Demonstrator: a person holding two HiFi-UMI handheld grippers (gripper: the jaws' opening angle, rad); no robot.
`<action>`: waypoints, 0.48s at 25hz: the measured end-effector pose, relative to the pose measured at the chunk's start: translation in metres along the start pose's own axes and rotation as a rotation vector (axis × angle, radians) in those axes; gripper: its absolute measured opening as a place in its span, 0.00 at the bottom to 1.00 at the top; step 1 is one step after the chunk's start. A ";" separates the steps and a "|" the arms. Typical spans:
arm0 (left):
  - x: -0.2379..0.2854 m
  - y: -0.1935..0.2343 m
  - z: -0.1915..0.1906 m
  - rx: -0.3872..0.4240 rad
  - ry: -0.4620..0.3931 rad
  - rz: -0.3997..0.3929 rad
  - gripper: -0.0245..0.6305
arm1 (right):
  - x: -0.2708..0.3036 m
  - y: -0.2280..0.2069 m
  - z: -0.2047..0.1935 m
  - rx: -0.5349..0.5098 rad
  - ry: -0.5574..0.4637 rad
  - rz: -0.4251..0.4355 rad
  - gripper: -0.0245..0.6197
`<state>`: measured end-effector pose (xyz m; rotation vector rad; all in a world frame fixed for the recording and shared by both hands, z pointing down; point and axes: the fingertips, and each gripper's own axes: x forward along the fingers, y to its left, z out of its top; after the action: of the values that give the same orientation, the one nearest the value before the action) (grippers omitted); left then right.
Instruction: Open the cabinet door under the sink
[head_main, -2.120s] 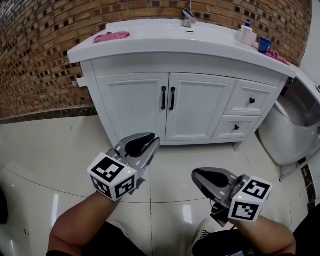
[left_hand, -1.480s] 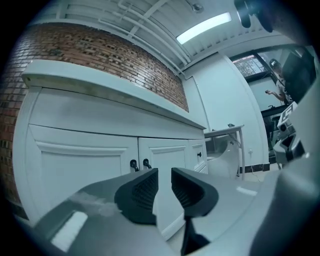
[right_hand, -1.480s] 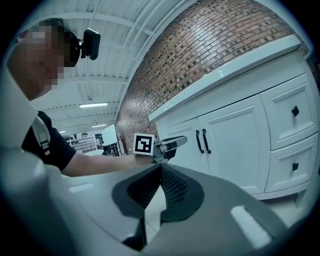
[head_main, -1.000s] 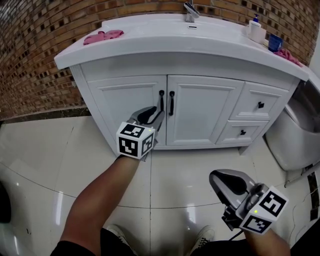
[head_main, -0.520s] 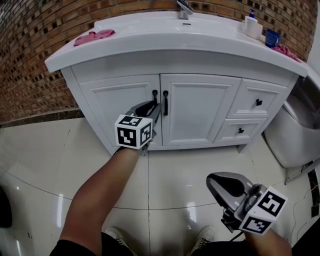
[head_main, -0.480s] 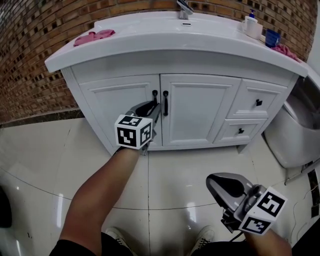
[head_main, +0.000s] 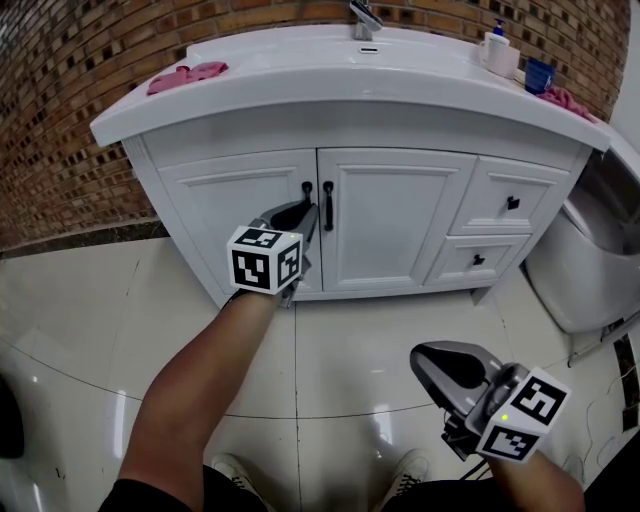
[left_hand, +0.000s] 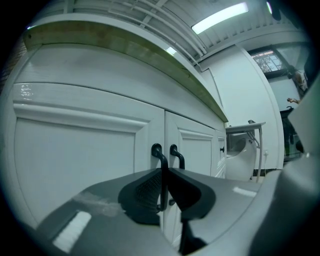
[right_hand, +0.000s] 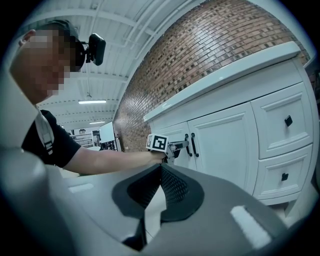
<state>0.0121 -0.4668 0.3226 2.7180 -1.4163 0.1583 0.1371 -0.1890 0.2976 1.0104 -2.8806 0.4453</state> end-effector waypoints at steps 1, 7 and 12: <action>-0.002 -0.001 0.000 -0.005 0.001 -0.005 0.10 | 0.000 0.001 0.000 -0.003 0.001 0.000 0.05; -0.024 -0.014 -0.005 0.005 0.027 -0.060 0.10 | 0.004 0.010 -0.002 -0.020 0.017 0.014 0.05; -0.057 -0.027 -0.008 0.012 0.019 -0.097 0.10 | 0.012 0.016 -0.011 -0.035 0.055 0.032 0.05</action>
<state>0.0015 -0.4043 0.3228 2.7794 -1.2799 0.1863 0.1174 -0.1815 0.3062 0.9330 -2.8488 0.4172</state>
